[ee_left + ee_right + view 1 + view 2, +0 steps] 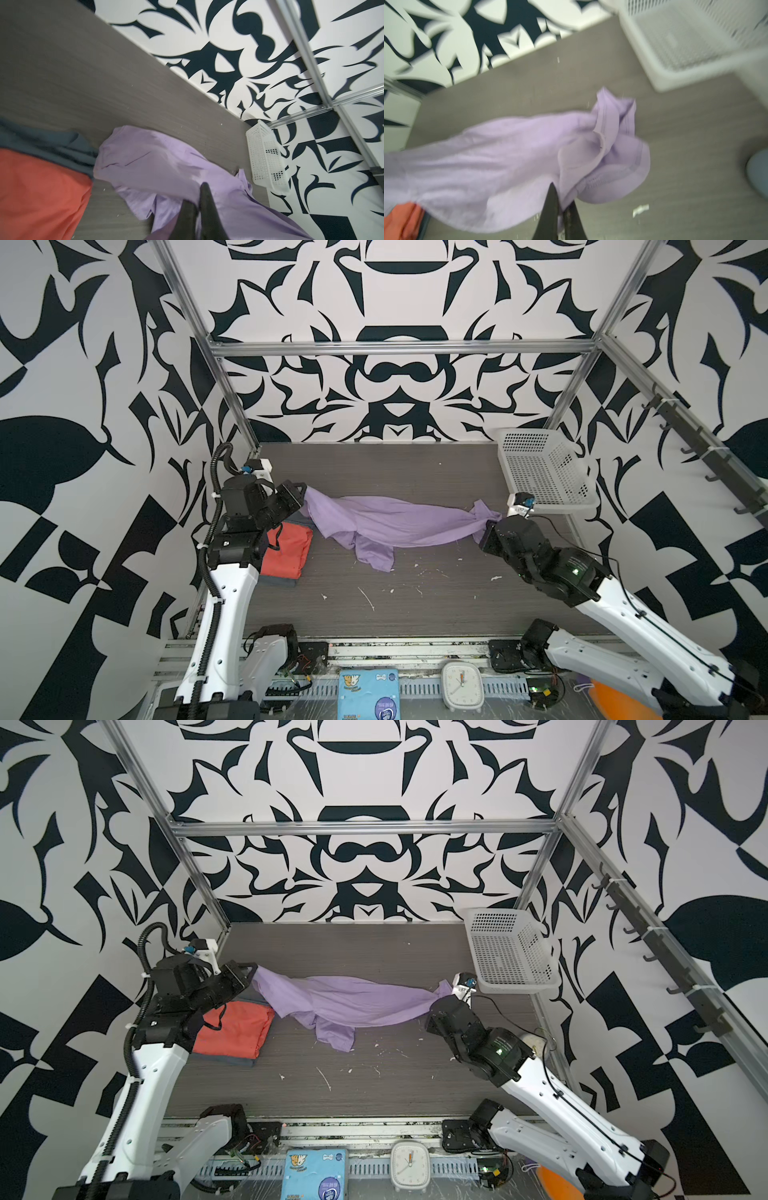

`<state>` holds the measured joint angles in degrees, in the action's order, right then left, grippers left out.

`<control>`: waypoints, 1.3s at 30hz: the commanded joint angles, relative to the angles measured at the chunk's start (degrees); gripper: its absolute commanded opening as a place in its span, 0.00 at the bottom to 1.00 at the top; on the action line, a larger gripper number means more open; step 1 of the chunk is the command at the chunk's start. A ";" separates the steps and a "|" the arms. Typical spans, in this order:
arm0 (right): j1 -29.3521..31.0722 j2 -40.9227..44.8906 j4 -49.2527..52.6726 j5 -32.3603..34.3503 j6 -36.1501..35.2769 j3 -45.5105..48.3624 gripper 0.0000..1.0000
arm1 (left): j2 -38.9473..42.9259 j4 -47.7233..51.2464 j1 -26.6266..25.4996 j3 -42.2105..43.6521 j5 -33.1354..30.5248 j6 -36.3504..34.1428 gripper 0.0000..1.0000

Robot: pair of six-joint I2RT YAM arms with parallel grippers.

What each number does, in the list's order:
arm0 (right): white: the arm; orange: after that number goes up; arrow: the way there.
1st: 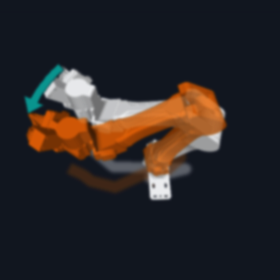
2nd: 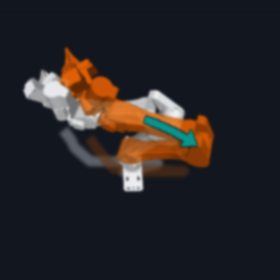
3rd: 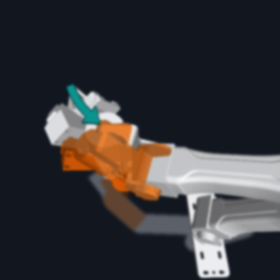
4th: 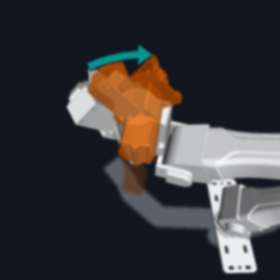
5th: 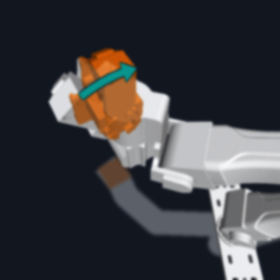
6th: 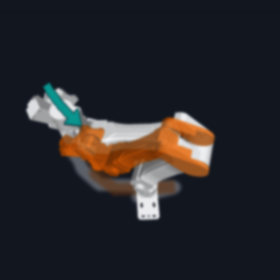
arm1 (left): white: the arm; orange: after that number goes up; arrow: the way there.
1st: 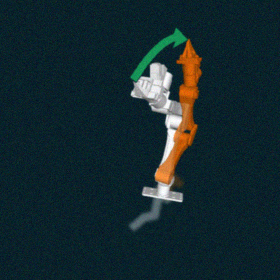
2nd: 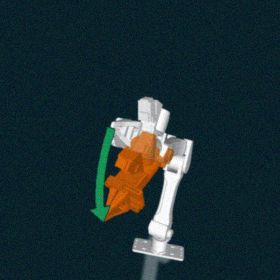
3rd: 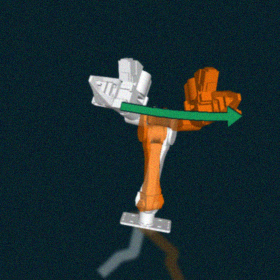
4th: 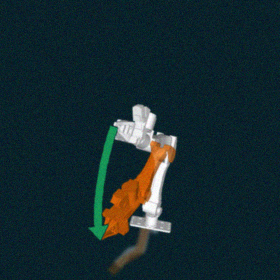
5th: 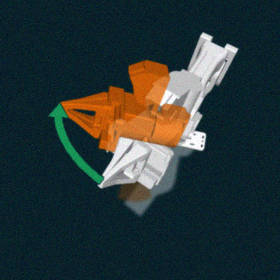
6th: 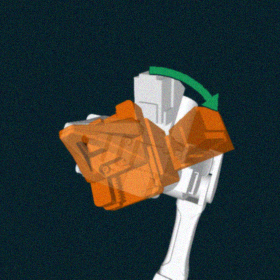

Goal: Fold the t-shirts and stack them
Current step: 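Lift the lavender shirt high with both grippers, holding its two shoulders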

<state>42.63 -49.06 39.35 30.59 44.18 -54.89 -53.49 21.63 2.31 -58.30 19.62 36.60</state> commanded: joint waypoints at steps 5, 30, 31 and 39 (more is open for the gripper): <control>0.13 -5.53 -22.02 9.78 -28.97 -14.06 0.00 | -3.19 -7.87 0.39 -15.87 5.29 -1.09 0.00; 0.14 -6.33 -33.63 -10.52 -57.21 -51.35 0.00 | -3.10 -10.39 0.33 -58.92 0.64 -12.96 0.00; 0.09 -6.16 -33.15 -10.64 -57.38 -52.02 0.00 | -3.19 -10.46 0.37 -59.94 0.45 -13.32 0.00; 0.08 -6.69 -32.74 -5.08 -59.49 -49.32 0.00 | -5.54 -11.57 0.37 -58.20 -1.51 -13.87 0.00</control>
<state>42.63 -54.04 7.86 22.87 -13.56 -105.38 -56.05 10.83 2.37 -118.45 20.08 23.55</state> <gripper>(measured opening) 0.048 0.065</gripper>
